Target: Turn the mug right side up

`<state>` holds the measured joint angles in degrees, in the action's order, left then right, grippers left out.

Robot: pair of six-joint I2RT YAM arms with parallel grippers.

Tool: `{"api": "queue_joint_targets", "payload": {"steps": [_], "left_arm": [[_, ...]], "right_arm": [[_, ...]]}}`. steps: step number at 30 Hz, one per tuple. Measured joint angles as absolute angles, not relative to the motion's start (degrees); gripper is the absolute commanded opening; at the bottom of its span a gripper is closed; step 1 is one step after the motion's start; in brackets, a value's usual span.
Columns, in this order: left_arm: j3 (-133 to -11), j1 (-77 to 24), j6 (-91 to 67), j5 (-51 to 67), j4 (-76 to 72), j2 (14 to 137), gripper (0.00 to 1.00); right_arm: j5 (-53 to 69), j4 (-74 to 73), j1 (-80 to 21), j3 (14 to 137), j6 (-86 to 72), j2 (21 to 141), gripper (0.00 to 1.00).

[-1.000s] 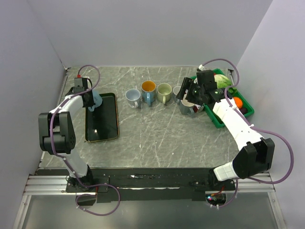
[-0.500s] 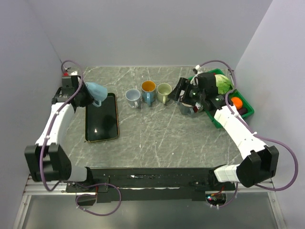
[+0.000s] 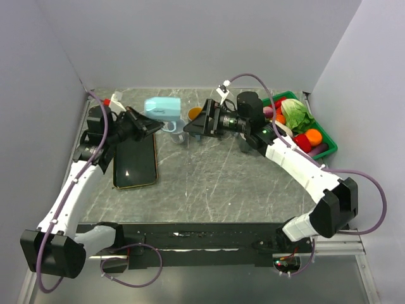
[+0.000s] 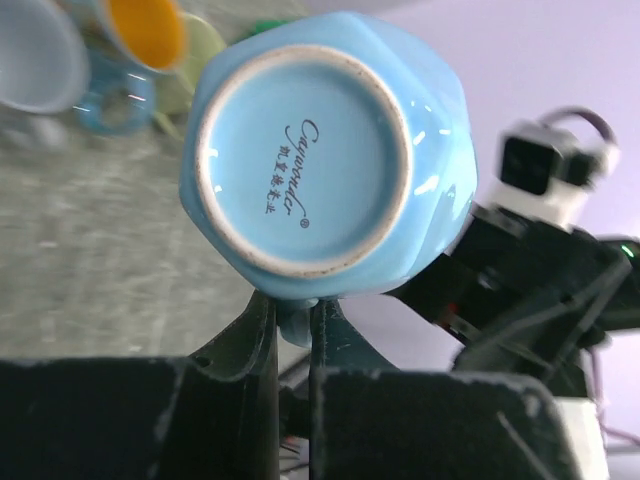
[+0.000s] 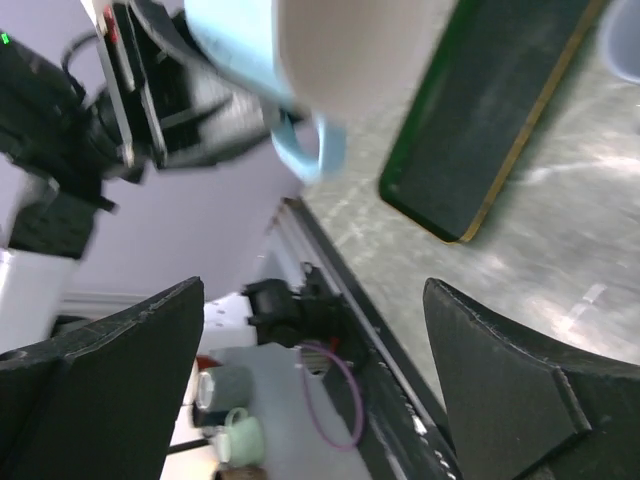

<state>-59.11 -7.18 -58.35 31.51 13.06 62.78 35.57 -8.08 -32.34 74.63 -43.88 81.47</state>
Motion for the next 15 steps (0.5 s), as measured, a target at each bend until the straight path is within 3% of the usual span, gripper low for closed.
{"api": "queue_joint_targets", "payload": {"steps": [9, 15], "left_arm": [[-59.37, -14.83, -68.05, 31.07, 4.14, 61.43, 0.01], [-59.90, -17.04, -70.35, 28.97, 0.12, 61.23, 0.01]], "right_arm": [[37.34, -2.42, -33.61, 79.22, -47.20, 83.72, 0.97], [37.17, 1.10, -34.13, 79.50, -49.15, 83.72, 0.86]]}}
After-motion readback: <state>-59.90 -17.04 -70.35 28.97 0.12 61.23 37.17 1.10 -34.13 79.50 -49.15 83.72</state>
